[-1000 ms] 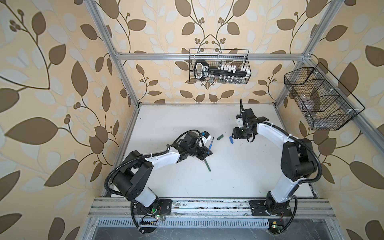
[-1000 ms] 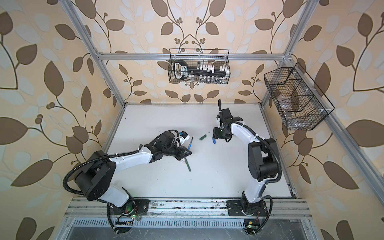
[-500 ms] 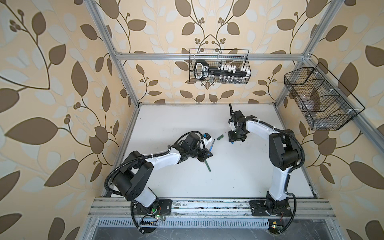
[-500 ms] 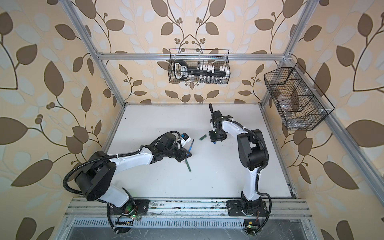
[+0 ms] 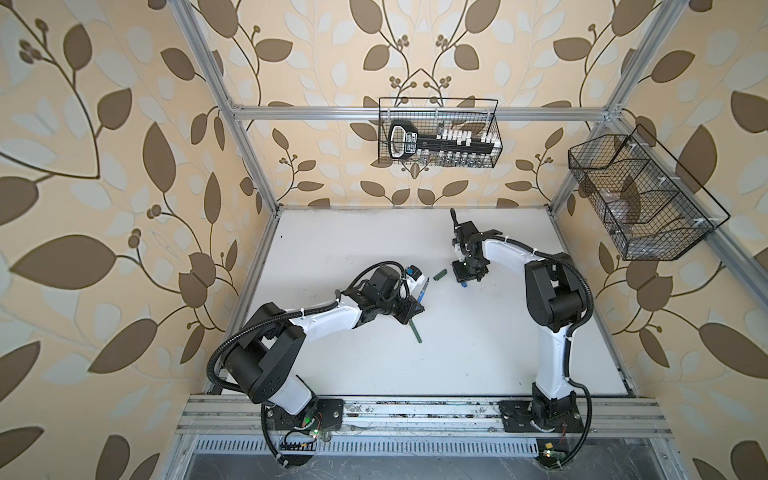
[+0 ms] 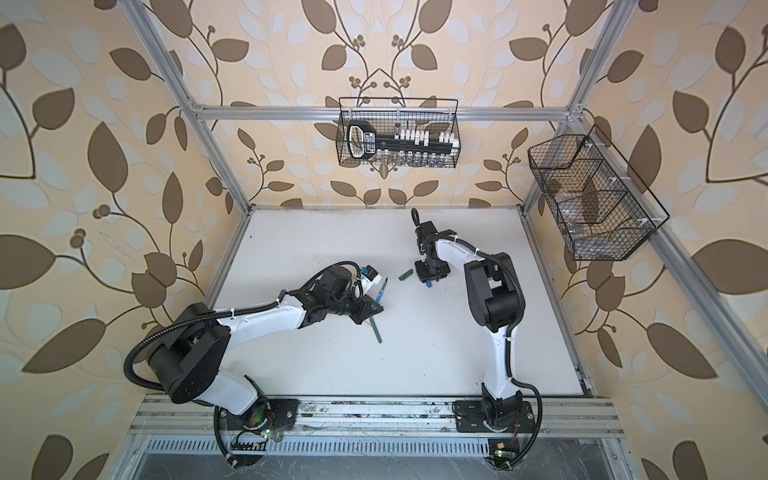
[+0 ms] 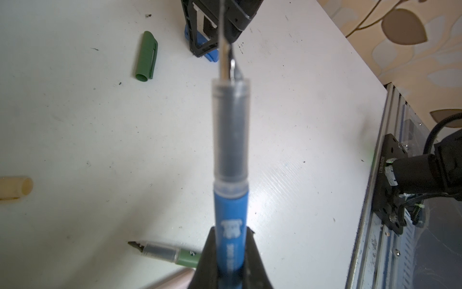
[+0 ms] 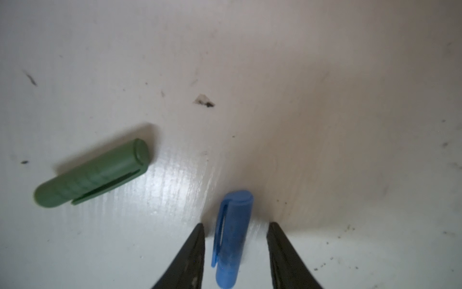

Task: Insert the pens into the pen caps
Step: 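Reach the right gripper down to the blue cap and grasp it, then lift the blue cap and bring it toward the blue pen tip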

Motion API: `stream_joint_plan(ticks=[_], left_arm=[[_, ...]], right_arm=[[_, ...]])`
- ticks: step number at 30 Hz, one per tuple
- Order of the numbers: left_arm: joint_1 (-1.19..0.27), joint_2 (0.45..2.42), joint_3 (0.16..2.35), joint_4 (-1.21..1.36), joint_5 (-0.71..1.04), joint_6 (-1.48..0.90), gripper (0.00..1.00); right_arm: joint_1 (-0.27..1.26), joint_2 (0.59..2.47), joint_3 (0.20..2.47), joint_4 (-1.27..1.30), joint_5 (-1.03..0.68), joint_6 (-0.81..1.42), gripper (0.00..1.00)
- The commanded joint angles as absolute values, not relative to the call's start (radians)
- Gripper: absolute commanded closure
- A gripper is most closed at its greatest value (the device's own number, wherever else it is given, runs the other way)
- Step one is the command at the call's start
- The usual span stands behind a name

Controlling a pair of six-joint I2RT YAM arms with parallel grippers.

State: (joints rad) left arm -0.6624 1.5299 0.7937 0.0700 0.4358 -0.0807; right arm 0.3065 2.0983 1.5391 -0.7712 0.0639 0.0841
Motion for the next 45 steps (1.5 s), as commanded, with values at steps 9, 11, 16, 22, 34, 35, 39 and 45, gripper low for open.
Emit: stream_joint_plan(ticks=[9, 11, 16, 22, 34, 35, 39, 45], left_arm=[[-0.673, 1.504, 0.824, 0.079, 0.428, -0.057, 1.00], [-0.673, 1.500, 0.818, 0.084, 0.415, -0.055, 1.00], [-0.673, 1.499, 0.819, 0.082, 0.411, -0.058, 1.00], [-0.674, 1.506, 0.819, 0.099, 0.427, -0.071, 1.00], [-0.677, 1.529, 0.824, 0.150, 0.512, -0.117, 1.00], [-0.678, 1.532, 0.825, 0.156, 0.521, -0.122, 1.00], [-0.683, 1.543, 0.830, 0.187, 0.564, -0.152, 1.00], [-0.687, 1.540, 0.849, 0.198, 0.619, -0.170, 1.00]], right_arm=[[0.318, 2.124, 1.511, -0.760, 0.069, 0.083, 0.79], [0.315, 2.116, 1.502, -0.753, 0.067, 0.086, 0.80], [0.314, 2.057, 1.443, -0.683, 0.049, 0.093, 0.80], [0.295, 1.926, 1.316, -0.554, -0.024, 0.104, 0.80], [0.222, 1.608, 0.966, -0.209, -0.253, 0.194, 0.81], [0.217, 1.582, 0.940, -0.174, -0.281, 0.205, 0.81], [0.198, 1.478, 0.815, 0.008, -0.431, 0.296, 0.81], [0.189, 1.373, 0.644, 0.363, -0.603, 0.538, 0.81]])
